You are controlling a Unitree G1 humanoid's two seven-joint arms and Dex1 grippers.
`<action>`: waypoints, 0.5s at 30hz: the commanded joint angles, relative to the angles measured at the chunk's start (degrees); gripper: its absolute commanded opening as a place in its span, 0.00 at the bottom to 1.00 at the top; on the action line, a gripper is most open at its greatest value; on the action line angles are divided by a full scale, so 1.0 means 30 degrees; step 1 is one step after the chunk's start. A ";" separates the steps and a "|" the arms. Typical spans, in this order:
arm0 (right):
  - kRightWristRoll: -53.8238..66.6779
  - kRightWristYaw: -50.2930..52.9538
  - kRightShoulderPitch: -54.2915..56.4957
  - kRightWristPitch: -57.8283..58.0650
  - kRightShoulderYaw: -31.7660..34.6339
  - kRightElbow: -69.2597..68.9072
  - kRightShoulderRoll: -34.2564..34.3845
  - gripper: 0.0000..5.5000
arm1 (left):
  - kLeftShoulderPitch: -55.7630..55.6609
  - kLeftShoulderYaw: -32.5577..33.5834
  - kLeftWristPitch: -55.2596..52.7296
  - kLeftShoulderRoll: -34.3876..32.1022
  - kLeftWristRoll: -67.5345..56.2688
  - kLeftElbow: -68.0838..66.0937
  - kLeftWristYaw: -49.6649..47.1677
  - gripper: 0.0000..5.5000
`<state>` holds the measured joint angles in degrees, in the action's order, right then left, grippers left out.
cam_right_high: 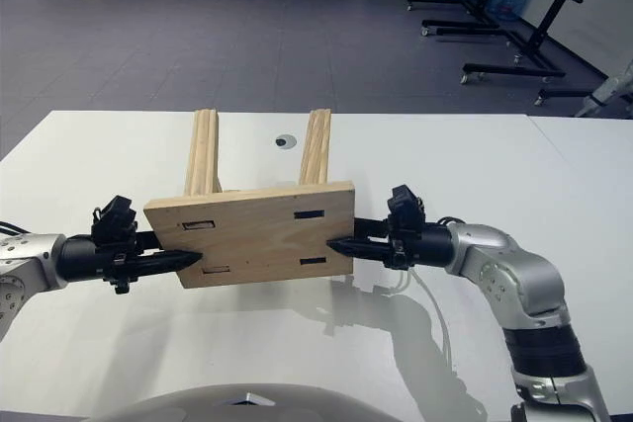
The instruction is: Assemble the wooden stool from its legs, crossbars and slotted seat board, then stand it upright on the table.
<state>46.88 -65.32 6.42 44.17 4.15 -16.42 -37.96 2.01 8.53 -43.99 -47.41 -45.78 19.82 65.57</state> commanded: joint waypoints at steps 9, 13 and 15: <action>0.5291 0.3929 0.2551 0.7223 0.0171 -0.0872 0.1223 0.31 | -0.3454 -0.0115 -0.4974 0.1897 -0.4362 0.0352 -0.3580 0.37; 0.6338 0.5332 0.2922 0.8928 0.0224 -0.0290 0.1515 0.31 | -0.5416 0.0838 -0.7075 0.2782 -0.5801 -0.0966 -0.5979 0.37; 0.6835 0.6204 0.3164 0.9418 0.0242 -0.0002 0.1794 0.31 | -0.6452 0.1249 -0.8040 0.3486 -0.6348 -0.1615 -0.7581 0.37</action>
<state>64.38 -49.52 14.71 65.54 12.11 -13.59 -37.41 -12.05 15.03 -65.05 -43.05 -61.67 14.53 51.03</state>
